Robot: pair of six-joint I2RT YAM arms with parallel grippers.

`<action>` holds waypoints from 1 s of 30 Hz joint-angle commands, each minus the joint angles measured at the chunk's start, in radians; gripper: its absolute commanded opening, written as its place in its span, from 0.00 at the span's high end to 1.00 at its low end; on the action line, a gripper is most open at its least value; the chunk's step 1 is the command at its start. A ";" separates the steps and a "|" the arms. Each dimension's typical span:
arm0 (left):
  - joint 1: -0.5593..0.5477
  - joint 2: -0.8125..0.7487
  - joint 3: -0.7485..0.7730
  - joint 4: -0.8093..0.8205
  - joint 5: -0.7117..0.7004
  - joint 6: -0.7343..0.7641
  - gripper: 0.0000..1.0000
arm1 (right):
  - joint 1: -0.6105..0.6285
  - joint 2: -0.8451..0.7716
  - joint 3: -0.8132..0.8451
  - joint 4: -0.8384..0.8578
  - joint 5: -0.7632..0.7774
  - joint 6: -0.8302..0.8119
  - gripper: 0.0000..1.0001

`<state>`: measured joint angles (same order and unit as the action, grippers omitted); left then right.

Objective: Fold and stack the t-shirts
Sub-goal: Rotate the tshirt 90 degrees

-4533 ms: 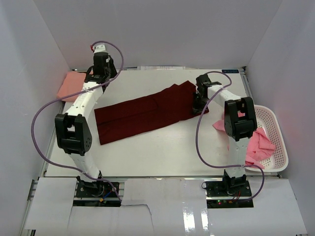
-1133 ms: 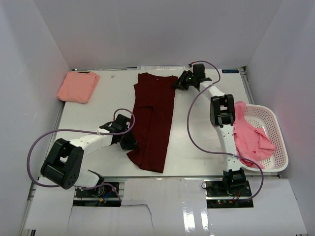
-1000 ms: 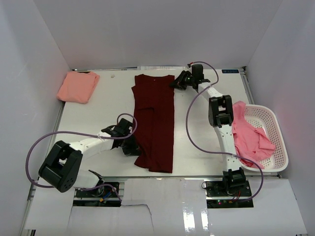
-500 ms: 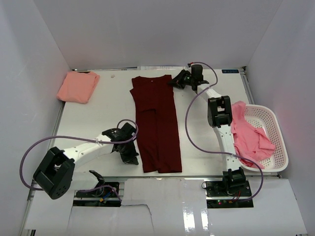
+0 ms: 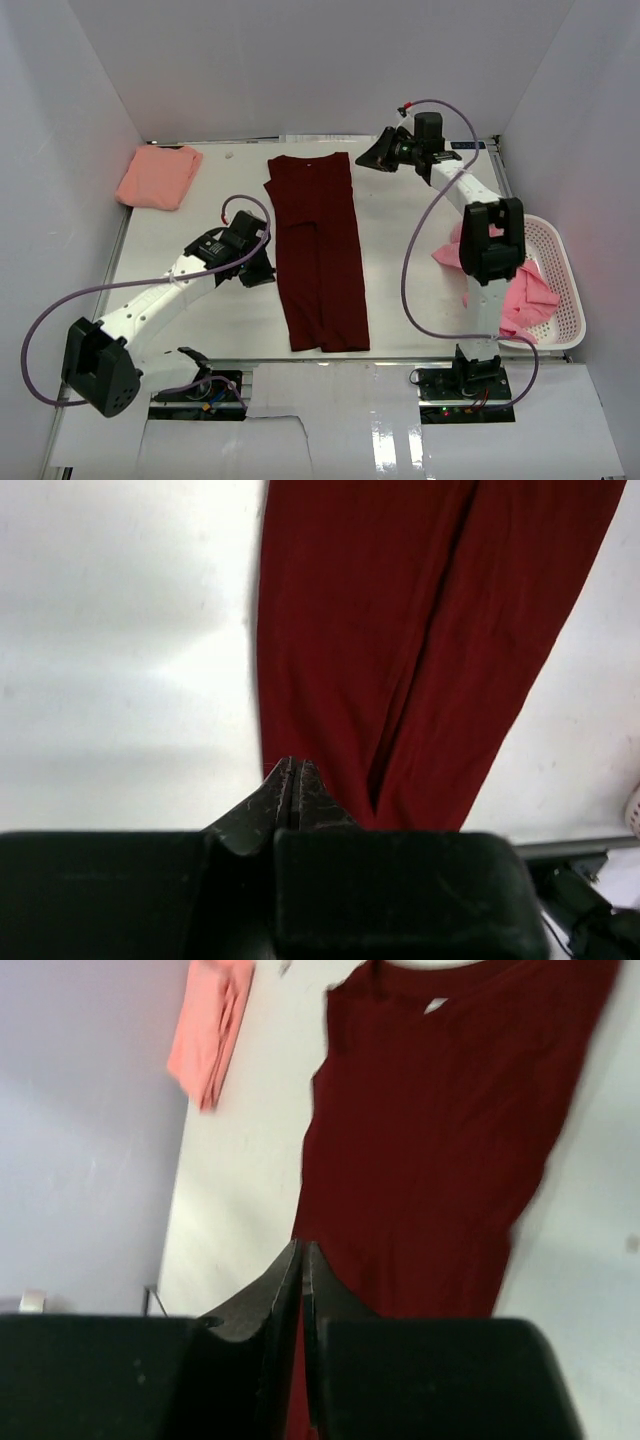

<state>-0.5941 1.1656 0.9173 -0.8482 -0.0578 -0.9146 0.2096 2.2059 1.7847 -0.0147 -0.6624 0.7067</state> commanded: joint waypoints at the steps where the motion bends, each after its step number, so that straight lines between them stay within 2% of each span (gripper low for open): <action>1: 0.040 0.080 0.038 0.131 -0.053 0.115 0.92 | 0.034 -0.285 -0.233 -0.094 0.032 -0.219 0.91; 3: 0.063 0.121 0.029 0.241 0.005 0.161 0.92 | 0.057 -0.423 -0.347 -0.143 0.067 -0.274 0.90; 6: 0.094 0.178 0.032 0.349 0.056 0.210 0.93 | 0.094 -0.532 -0.525 -0.221 0.096 -0.321 0.90; 12: 0.102 0.249 0.077 0.442 0.076 0.298 0.95 | 0.142 -0.612 -0.744 -0.245 0.144 -0.368 0.92; 17: 0.114 0.263 0.084 0.497 0.102 0.335 0.95 | 0.168 -0.601 -0.789 -0.232 0.158 -0.366 0.92; 21: 0.129 0.287 0.052 0.567 0.205 0.345 0.99 | 0.200 -0.572 -0.786 -0.229 0.179 -0.366 0.92; 30: 0.135 0.428 -0.008 0.664 0.309 0.353 1.00 | 0.260 -0.489 -0.748 -0.229 0.204 -0.369 0.92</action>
<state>-0.4603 1.5677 0.9199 -0.2298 0.1932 -0.5789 0.4603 1.6928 0.9920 -0.2611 -0.4740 0.3573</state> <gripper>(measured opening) 0.065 0.078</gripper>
